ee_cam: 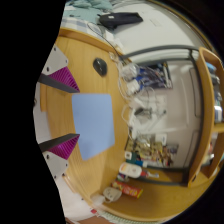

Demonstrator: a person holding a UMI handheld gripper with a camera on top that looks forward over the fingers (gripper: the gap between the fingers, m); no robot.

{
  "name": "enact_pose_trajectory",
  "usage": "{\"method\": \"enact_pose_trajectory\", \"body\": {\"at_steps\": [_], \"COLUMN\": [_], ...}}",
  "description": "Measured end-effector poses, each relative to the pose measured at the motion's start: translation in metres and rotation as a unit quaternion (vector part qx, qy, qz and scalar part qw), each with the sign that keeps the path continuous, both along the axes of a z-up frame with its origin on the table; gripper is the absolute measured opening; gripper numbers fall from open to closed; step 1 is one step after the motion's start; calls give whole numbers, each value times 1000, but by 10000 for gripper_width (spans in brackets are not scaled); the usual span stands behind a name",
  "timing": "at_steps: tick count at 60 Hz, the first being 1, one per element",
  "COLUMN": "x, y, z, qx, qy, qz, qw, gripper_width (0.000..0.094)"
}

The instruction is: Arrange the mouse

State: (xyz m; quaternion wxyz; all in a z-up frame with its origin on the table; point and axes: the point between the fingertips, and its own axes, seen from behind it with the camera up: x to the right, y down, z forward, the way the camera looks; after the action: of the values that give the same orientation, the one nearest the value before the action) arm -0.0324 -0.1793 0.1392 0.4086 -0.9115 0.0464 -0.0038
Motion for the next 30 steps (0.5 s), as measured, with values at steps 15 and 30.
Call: {"method": "enact_pose_trajectory", "body": {"at_steps": [15, 30], "x": [-119, -149], "y": [45, 124], "z": [-29, -34], "qx": [-44, -59], "qy": [16, 15], "qz": [82, 64], "qw": [996, 996], "gripper_width": [836, 832]}}
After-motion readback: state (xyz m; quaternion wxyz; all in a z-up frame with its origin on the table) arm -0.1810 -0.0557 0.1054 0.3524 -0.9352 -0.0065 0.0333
